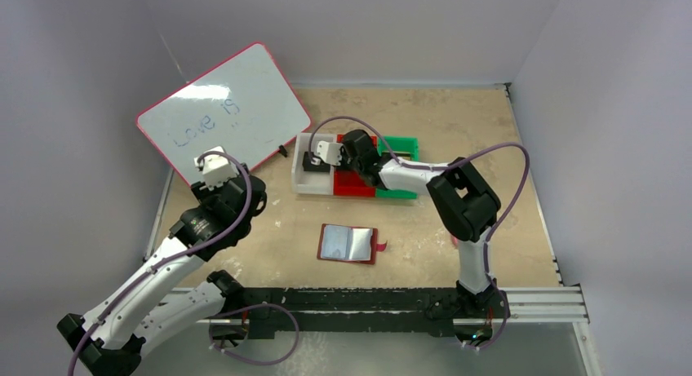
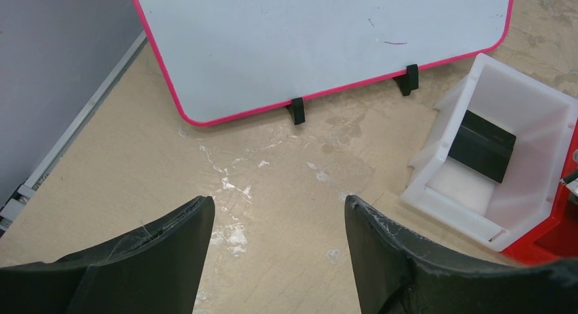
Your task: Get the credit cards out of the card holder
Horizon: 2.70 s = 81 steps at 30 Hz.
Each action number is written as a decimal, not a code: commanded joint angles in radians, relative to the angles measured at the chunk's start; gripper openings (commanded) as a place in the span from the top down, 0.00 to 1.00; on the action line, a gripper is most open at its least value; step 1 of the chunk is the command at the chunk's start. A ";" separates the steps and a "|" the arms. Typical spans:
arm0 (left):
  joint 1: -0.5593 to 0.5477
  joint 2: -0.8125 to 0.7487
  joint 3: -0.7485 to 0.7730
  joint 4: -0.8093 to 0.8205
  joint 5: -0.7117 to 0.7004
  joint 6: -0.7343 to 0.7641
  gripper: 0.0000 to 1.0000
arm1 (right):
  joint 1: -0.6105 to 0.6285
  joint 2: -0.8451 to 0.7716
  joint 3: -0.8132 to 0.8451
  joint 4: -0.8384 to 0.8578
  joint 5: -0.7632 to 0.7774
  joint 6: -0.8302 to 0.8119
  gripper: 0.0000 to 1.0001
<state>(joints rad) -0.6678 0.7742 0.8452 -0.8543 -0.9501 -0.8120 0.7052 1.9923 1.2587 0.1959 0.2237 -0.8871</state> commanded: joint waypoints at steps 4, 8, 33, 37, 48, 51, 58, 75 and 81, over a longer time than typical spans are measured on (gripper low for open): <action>0.004 0.004 0.029 0.017 -0.007 -0.004 0.30 | -0.017 -0.017 0.024 -0.014 -0.015 0.029 0.67; 0.003 0.014 0.030 0.016 -0.006 -0.002 0.31 | -0.019 -0.018 0.025 -0.012 -0.017 0.038 0.61; 0.004 0.014 0.029 0.015 -0.011 -0.005 0.32 | -0.029 -0.035 0.033 -0.035 -0.052 0.066 0.46; 0.004 0.013 0.029 0.015 -0.011 -0.005 0.32 | -0.030 -0.050 0.034 -0.036 -0.056 0.070 0.45; 0.005 0.025 0.028 0.016 -0.006 -0.003 0.32 | -0.030 -0.149 0.010 0.019 -0.100 0.135 0.43; 0.003 0.026 0.028 0.016 -0.005 -0.003 0.32 | -0.030 -0.233 -0.016 0.065 -0.118 0.256 0.44; 0.004 0.034 0.028 0.022 -0.003 0.002 0.32 | -0.030 -0.541 -0.148 -0.004 -0.112 0.913 0.32; 0.004 0.078 0.024 0.038 0.027 0.019 0.32 | 0.162 -0.742 -0.518 -0.047 -0.279 1.567 0.52; 0.004 0.089 0.026 0.035 0.027 0.017 0.32 | 0.311 -0.641 -0.443 -0.237 0.006 1.697 0.45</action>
<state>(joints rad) -0.6678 0.8631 0.8452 -0.8459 -0.9184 -0.8009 0.9718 1.3048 0.7425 0.0681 0.0235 0.6830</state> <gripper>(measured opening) 0.681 0.519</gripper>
